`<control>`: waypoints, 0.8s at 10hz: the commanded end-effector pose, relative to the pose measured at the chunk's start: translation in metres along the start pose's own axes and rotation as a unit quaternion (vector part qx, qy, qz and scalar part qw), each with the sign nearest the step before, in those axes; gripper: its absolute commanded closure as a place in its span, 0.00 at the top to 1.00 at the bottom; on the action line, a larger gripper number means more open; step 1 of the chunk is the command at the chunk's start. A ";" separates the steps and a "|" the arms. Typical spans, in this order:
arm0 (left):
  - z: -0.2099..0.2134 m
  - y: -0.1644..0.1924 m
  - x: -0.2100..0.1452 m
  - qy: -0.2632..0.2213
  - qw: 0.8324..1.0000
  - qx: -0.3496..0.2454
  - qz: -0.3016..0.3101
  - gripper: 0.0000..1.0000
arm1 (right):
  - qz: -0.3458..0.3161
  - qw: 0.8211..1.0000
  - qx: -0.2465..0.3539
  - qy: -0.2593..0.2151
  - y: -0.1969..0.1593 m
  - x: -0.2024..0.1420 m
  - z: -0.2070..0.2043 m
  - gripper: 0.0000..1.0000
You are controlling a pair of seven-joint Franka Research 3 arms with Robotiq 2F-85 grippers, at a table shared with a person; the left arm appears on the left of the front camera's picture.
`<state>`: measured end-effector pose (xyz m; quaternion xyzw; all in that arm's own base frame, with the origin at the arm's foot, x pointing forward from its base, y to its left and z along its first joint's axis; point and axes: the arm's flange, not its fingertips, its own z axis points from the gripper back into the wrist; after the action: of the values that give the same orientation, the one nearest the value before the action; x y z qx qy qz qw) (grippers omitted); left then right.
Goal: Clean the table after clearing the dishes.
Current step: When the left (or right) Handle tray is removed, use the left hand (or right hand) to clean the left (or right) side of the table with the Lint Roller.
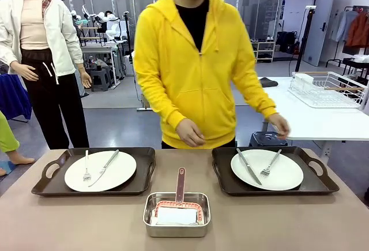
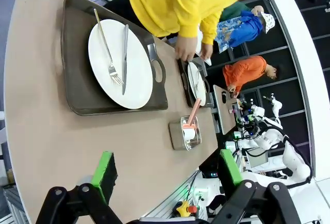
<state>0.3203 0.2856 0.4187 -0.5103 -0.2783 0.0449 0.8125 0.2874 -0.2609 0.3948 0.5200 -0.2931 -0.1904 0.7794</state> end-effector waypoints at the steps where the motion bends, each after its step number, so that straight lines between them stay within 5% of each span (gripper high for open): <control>1: 0.004 0.000 -0.001 -0.006 1.000 -0.005 -0.007 1.00 | 0.003 1.000 0.008 -0.002 0.002 0.001 0.000 1.00; 8: 0.004 0.000 -0.001 -0.006 1.000 -0.005 -0.007 1.00 | 0.003 1.000 0.008 -0.002 0.002 0.001 0.000 1.00</control>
<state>0.3202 0.2857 0.4187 -0.5103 -0.2784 0.0450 0.8125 0.2875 -0.2611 0.3951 0.5198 -0.2934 -0.1902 0.7794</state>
